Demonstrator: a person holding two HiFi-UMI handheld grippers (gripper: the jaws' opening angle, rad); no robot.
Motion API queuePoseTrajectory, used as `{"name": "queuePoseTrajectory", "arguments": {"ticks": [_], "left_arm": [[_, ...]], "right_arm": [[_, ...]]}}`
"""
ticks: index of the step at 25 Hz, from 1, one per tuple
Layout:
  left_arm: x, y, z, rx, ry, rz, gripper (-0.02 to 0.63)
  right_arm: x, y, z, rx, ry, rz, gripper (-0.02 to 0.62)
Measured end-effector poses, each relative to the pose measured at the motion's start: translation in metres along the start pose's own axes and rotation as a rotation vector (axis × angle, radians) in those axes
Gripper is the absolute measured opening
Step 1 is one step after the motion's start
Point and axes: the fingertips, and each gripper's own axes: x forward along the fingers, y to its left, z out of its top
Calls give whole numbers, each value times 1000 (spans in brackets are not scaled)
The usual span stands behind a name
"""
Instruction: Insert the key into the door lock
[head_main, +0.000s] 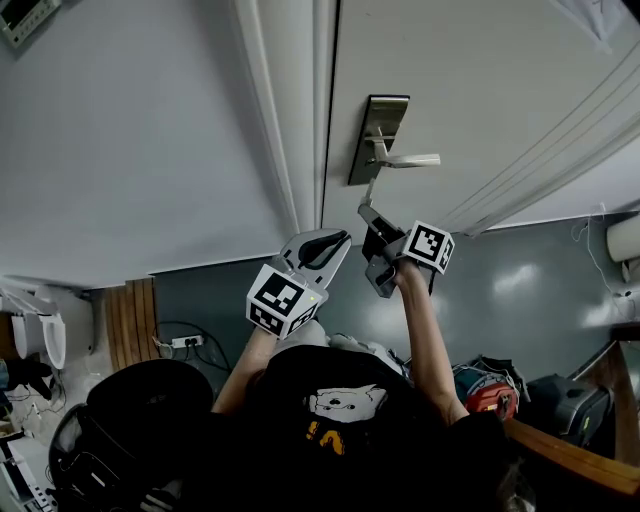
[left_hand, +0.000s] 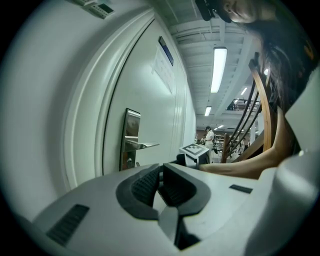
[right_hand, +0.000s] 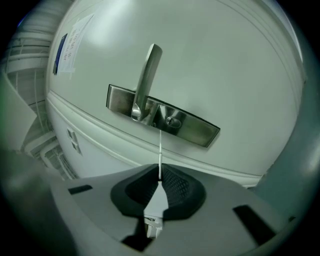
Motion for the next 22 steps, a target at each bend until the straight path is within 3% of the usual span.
{"name": "queuePoseTrajectory", "arguments": {"ticks": [9,22], "left_arm": [[9,-10,-2,23,-4,21,28],[16,-15,-9,69,2,21,28]], "right_arm": [[1,-6,-1,62,71,83,17],[10,-12,13,142,93,162,17]]}}
